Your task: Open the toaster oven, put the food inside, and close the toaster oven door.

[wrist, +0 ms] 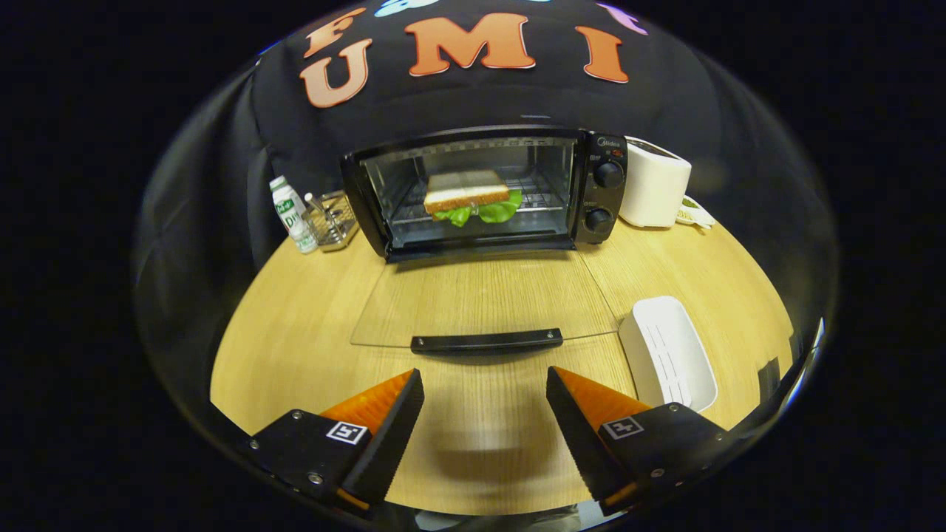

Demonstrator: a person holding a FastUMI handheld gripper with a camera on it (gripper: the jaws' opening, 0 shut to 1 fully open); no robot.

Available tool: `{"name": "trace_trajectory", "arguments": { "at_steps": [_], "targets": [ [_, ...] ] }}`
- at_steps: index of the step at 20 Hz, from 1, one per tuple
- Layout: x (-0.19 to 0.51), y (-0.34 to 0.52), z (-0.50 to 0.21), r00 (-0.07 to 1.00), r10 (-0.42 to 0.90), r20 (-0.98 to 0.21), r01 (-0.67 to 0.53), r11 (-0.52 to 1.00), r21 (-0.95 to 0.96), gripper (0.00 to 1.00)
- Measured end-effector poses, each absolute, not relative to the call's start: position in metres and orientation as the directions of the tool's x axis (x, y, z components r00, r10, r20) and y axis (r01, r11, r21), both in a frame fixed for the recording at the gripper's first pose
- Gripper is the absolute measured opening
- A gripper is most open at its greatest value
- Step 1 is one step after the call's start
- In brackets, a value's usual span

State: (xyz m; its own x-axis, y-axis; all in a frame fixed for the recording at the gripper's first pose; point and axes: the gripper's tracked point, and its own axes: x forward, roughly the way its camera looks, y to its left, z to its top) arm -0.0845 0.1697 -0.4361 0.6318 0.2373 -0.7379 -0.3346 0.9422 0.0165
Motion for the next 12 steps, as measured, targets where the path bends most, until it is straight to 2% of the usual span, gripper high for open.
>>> {"name": "trace_trajectory", "arguments": {
  "at_steps": [5,12],
  "targets": [
    [-0.075,0.174,-0.467,0.598,0.214,-0.772,-0.313,0.949,0.020,1.00],
    [-0.051,0.177,-0.480,0.626,0.174,-0.760,-0.341,0.938,-0.066,1.00]
  ]
}}
